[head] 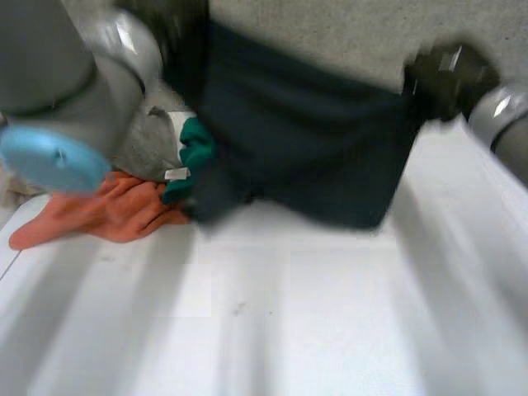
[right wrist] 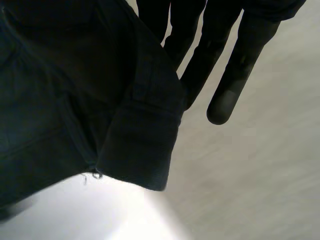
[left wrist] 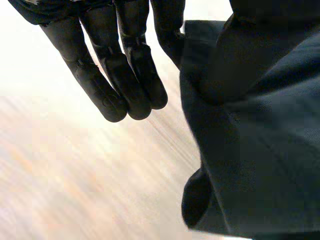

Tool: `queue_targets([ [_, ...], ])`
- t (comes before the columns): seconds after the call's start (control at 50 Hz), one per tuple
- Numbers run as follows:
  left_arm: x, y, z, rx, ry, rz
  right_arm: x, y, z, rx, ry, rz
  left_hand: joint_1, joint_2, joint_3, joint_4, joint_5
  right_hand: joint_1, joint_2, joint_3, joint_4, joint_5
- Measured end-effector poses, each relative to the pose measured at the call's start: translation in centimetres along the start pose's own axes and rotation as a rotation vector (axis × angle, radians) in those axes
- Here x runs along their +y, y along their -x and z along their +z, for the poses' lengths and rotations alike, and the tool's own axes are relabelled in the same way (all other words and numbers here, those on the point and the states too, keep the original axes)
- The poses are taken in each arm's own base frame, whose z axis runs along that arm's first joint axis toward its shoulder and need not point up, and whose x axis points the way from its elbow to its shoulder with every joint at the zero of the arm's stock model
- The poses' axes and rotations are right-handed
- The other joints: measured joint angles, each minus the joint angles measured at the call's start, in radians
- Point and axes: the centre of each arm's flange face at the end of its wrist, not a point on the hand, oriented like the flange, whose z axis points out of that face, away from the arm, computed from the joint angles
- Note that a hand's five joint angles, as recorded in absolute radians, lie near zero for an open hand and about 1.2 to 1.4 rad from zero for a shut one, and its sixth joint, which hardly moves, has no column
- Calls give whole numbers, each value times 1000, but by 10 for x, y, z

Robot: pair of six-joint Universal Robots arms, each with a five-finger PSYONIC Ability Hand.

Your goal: Fold the laundry.

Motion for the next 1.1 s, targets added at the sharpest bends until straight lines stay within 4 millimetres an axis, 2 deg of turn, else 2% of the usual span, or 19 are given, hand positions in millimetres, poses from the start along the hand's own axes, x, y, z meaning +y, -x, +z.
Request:
queue_targets([
  [0.02,-6,3,2,-14,-32,-2,-5,-4,2,22,-26,3,0,0,0,0,0,0,0,0,0,0],
  [0.06,-52,25,13,-106,-262,-17,-44,-31,12,174,-230,35,0,0,0,0,0,0,0,0,0,0],
  [0.1,-79,37,15,-150,-394,-27,-64,-45,14,235,-329,58,0,0,0,0,0,0,0,0,0,1],
  [0.14,-98,44,15,-173,-481,-40,-84,-56,13,278,-421,82,0,0,0,0,0,0,0,0,1,7],
  [0.2,-102,45,15,-169,-503,-58,-91,-59,14,277,-449,98,0,0,0,0,0,0,0,3,1,12],
  [0.28,-81,34,16,-119,-415,-91,-78,-49,16,215,-386,114,20,0,0,0,1,0,0,9,2,14],
  [0.42,22,-21,11,34,-87,-136,-3,1,14,9,-118,158,28,0,0,0,4,13,0,9,4,16],
  [0.48,79,-53,-2,102,73,-141,38,29,5,-81,8,168,28,0,0,0,4,13,0,9,4,16],
  [0.56,132,-81,-24,156,231,-137,81,60,-11,-171,140,163,28,1,0,0,4,13,0,9,4,16],
  [0.64,163,-96,-45,189,346,-129,108,80,-27,-234,228,147,19,-10,-9,-12,-5,13,0,9,4,16],
  [0.66,169,-99,-53,200,378,-126,118,88,-37,-264,264,136,-76,-135,-127,-138,-119,13,0,9,4,16],
  [0.68,170,-100,-55,203,387,-126,119,90,-38,-270,270,134,-76,-135,-127,-138,-119,8,-7,-3,-9,3],
  [0.72,172,-102,-67,219,422,-122,126,96,-51,-301,304,123,-340,-393,-378,-397,-375,-58,-105,-117,-134,-113],
  [0.74,171,-102,-71,225,431,-121,127,97,-55,-309,312,121,-361,-427,-413,-429,-407,-88,-134,-147,-164,-143],
  [0.78,163,-101,-77,232,433,-120,126,97,-62,-312,324,127,-440,-517,-503,-518,-497,-335,-382,-387,-406,-384],
  [0.84,151,-99,-84,238,423,-118,123,94,-67,-302,332,145,-533,-606,-593,-614,-595,-463,-496,-503,-529,-522],
  [0.86,142,-97,-89,241,412,-116,118,89,-72,-283,338,179,-567,-646,-634,-655,-636,-578,-611,-630,-651,-650],
  [1.0,118,-93,-111,243,394,-67,107,66,-85,-185,379,354,-595,-690,-673,-698,-682,-654,-683,-695,-731,-735],
  [1.1,114,-100,-132,281,409,-9,103,53,-92,-137,409,416,-595,-690,-673,-697,-680,-654,-683,-695,-731,-734],
])
